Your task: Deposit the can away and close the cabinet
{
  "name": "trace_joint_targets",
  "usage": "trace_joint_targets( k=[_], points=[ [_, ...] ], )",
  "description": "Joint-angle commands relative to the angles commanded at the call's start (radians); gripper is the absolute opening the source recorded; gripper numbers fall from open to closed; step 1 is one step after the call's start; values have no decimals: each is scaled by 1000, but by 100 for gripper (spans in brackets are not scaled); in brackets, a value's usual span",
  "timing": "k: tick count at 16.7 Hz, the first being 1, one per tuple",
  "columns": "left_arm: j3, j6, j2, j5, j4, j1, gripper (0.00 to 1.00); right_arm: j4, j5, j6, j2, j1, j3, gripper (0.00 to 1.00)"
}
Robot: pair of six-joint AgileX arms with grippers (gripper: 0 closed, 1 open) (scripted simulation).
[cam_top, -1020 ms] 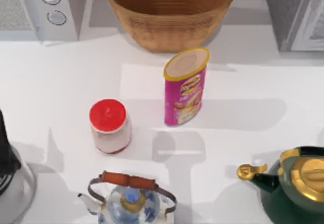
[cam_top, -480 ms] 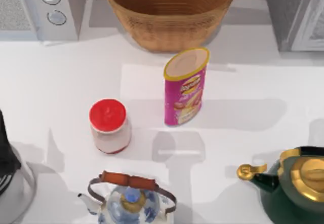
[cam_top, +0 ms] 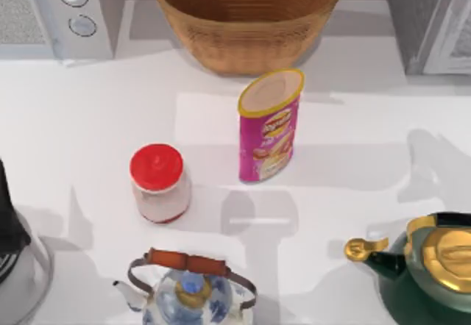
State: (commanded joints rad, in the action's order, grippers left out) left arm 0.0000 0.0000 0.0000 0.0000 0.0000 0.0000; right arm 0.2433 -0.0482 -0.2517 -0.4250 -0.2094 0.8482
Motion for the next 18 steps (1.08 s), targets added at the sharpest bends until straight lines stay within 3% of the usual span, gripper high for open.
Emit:
trace_joint_targets(
  k=[9,18],
  points=[
    [0,0,0,0,0,0,100,157,100,7,-521,-49,646,0],
    [0,0,0,0,0,0,100,182,235,209,-876,19,886,0]
  ],
)
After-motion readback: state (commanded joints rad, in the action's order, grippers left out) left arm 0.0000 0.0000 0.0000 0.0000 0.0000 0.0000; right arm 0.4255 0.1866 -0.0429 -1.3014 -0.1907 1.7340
